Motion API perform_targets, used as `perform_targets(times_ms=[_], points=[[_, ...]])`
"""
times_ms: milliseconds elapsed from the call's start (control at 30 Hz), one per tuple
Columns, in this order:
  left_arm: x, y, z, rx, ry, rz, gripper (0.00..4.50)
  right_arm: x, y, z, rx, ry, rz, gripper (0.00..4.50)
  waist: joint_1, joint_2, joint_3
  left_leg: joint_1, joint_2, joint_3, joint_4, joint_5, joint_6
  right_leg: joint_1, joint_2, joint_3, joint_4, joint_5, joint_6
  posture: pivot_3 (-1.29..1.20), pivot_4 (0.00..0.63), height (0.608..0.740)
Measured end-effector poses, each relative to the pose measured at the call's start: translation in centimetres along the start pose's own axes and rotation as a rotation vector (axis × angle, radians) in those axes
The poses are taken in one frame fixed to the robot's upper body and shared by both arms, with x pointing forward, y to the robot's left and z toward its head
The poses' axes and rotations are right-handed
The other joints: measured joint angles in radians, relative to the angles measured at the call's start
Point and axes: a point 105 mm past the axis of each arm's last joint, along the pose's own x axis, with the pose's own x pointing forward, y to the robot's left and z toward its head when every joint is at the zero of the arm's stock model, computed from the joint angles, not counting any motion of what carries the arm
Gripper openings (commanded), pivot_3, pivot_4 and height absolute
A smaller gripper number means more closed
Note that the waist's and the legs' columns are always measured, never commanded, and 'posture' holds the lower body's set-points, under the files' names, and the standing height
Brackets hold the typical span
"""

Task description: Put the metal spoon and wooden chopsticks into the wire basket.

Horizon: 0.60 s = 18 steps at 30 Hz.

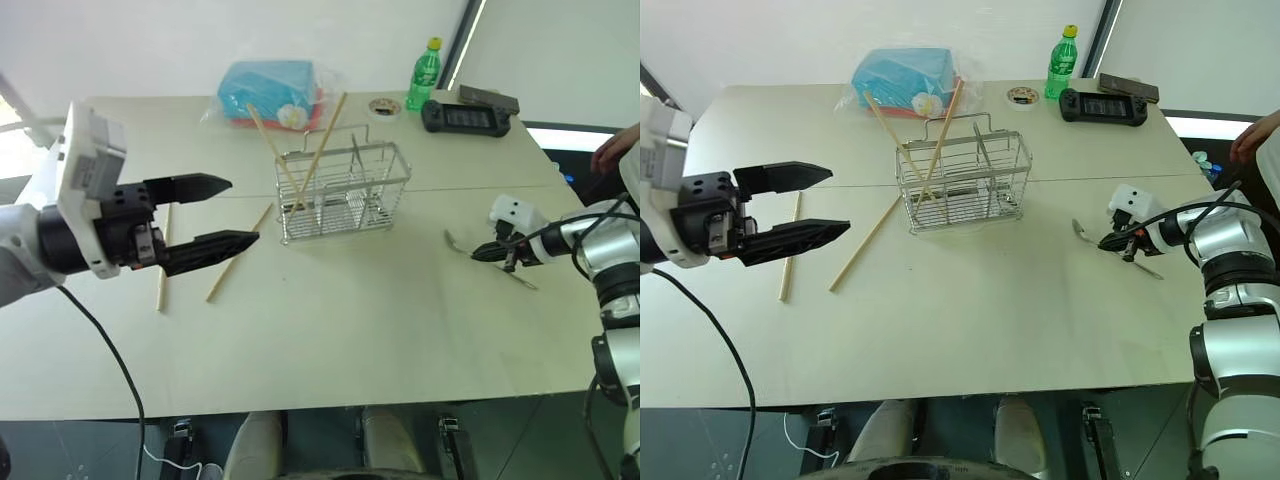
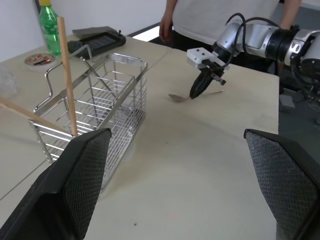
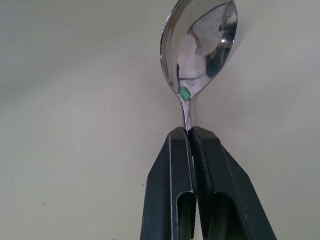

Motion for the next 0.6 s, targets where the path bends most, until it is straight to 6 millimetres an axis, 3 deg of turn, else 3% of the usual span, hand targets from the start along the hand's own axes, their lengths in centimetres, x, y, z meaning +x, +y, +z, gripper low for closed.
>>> perform_targets(times_ms=[133,233,433,533,600], points=[[0.2,0.1,-0.3,-0.017,0.008,-0.014,4.50,-0.4,-0.4,1.5,0.073,-0.120,-0.020,0.05,-0.001,0.001,0.000,0.000,0.000,0.000,0.000,0.000,0.000,0.000,0.000,0.000,0.000,0.000,0.000,0.00,0.150,0.710],[0.2,0.2,-0.3,-0.023,0.007,-0.019,4.50,-2.5,-1.0,6.1,0.152,-0.375,-0.011,0.05,-0.007,0.004,0.002,0.000,0.000,0.000,0.000,0.000,0.000,0.000,0.000,0.000,0.001,0.000,0.000,0.00,0.150,0.710],[-0.2,0.9,0.5,-0.007,-0.012,0.005,4.50,-9.3,-0.7,15.6,0.163,-0.835,0.032,0.05,-0.015,0.003,0.002,0.000,0.000,0.000,0.000,0.000,0.000,0.000,0.000,0.000,0.002,0.000,0.001,0.00,0.150,0.710],[-0.2,1.4,1.4,0.024,-0.037,0.017,4.50,-10.3,0.7,20.1,0.170,-0.999,0.083,0.05,-0.022,0.003,0.002,0.000,0.000,-0.001,0.000,0.000,0.000,0.000,0.000,0.000,0.003,0.000,0.001,0.00,0.150,0.710],[-0.2,1.7,1.7,0.038,-0.044,0.024,4.50,-9.7,1.7,22.0,0.165,-1.043,0.104,0.05,-0.023,0.003,0.002,0.001,0.000,-0.001,0.000,0.000,0.000,0.000,0.001,0.000,0.003,0.000,0.001,0.00,0.150,0.710]])
